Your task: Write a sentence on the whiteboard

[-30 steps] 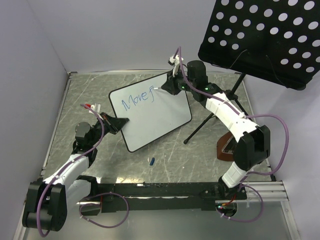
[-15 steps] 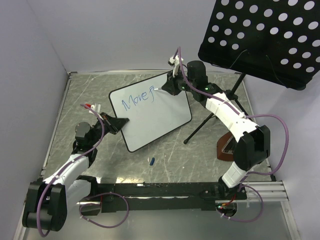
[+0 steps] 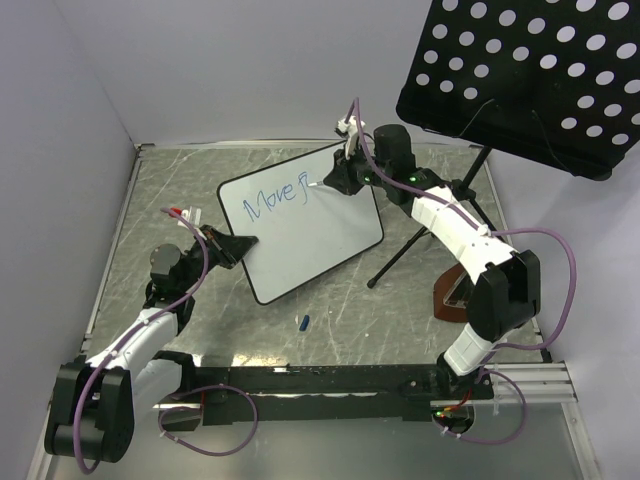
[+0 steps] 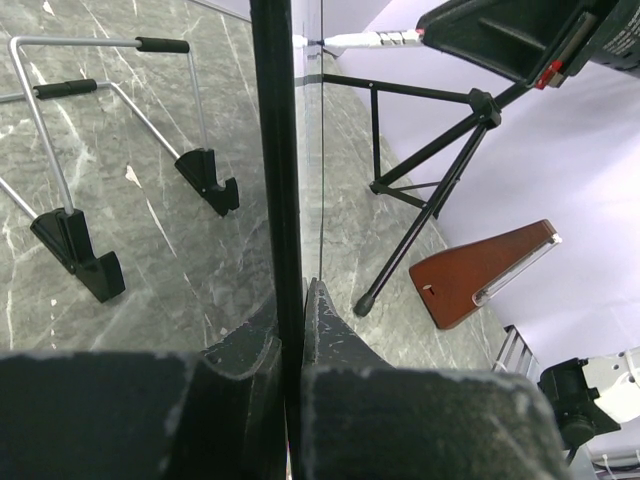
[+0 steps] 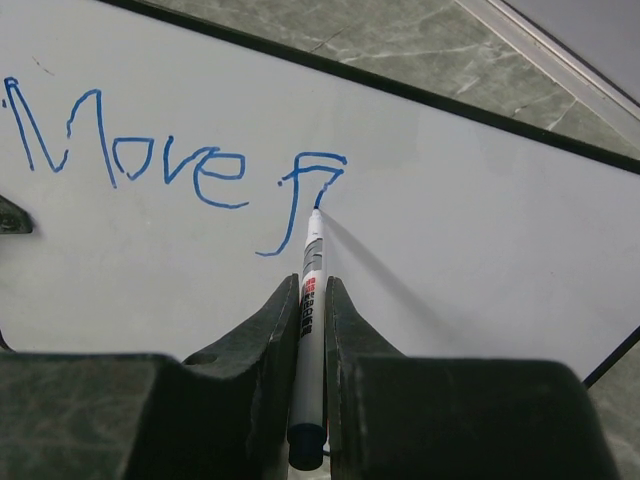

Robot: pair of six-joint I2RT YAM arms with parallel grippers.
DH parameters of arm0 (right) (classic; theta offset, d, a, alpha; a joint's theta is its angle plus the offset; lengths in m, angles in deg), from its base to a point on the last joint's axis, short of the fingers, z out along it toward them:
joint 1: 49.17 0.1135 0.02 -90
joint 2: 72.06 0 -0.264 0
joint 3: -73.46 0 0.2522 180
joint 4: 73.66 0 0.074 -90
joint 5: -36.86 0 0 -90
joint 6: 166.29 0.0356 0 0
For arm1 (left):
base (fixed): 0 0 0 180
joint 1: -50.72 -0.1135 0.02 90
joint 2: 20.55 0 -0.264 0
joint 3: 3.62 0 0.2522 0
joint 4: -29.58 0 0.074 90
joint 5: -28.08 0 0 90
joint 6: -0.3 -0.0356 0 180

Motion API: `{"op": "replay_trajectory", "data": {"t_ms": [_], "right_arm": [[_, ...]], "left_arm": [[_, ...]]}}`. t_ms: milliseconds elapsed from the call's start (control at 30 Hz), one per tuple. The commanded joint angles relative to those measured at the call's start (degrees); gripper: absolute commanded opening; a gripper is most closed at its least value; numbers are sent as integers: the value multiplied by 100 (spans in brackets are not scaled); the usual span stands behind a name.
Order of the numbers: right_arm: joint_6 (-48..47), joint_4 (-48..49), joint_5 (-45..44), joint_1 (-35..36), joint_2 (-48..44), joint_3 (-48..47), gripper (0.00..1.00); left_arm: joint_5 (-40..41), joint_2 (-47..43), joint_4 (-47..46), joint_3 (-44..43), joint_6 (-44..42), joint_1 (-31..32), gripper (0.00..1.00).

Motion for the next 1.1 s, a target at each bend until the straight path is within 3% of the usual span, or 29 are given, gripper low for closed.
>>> {"op": "replay_trajectory", "data": {"t_ms": [0,1067], "right_arm": [[-121,-63,117,-36,-281,92,0],[239,24,-524,-27,71,-444,0]], "left_arm": [[-237,20,63,-56,-688,43,1],[-237,2,54,-47,-688,43,1]]}}
